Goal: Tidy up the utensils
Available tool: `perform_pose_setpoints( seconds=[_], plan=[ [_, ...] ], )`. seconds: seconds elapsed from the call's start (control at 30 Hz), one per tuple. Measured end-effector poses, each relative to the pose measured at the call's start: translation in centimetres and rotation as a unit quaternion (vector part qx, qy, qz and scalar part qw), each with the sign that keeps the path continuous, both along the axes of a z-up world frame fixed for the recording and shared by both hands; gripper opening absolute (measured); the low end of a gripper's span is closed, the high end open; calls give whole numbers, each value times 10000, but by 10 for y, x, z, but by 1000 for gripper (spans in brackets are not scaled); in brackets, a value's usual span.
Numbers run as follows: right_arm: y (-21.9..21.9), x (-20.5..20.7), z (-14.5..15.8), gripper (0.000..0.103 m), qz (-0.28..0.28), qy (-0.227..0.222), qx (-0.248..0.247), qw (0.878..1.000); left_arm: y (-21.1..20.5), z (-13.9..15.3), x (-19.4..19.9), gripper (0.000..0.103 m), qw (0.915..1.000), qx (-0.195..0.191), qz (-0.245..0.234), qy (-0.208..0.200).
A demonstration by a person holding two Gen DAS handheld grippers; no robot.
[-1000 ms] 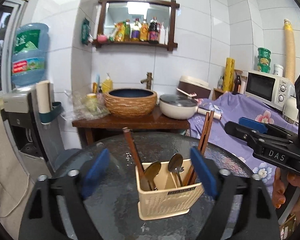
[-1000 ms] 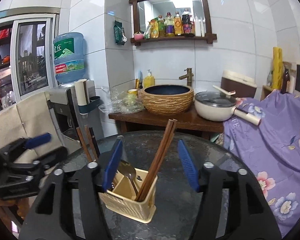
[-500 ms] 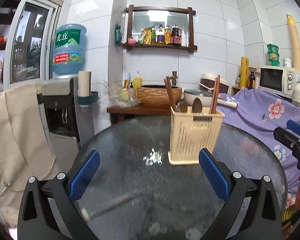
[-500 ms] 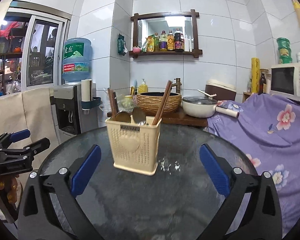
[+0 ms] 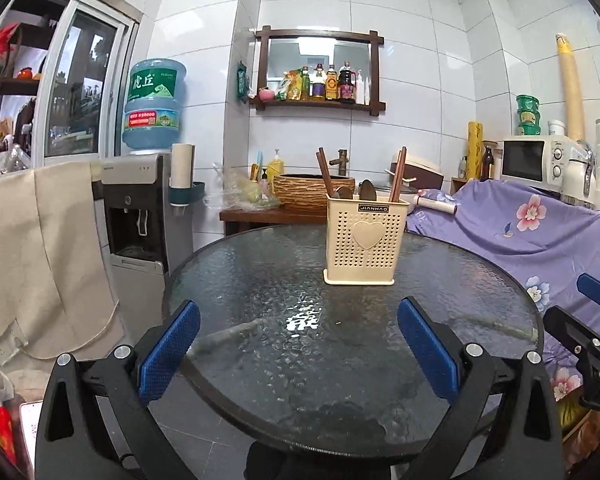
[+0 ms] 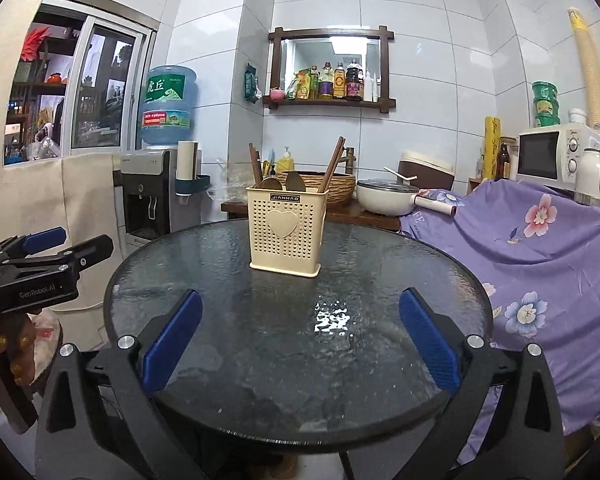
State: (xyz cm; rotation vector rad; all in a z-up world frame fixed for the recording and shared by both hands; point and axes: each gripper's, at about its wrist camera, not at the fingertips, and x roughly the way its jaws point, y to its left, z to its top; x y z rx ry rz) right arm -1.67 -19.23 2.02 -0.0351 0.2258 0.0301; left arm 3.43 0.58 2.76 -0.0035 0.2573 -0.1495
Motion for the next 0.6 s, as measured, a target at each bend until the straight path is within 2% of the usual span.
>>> perform_pose_setpoints(
  seconds=[0.1,0.27,0.6],
  plan=[
    [1,-11,2,97,-32,-90,-85,9999,1,1,-10,97,10000,-23,-73,-8],
    [-1,-25,6,97,26,-175,93,9998,0,2,-27,97,9999,-32,-153,-72],
    [-1,-29,6,97,8,-163,71,9998,-2,1,-31,97,9999,43,-99,-70]
  ],
)
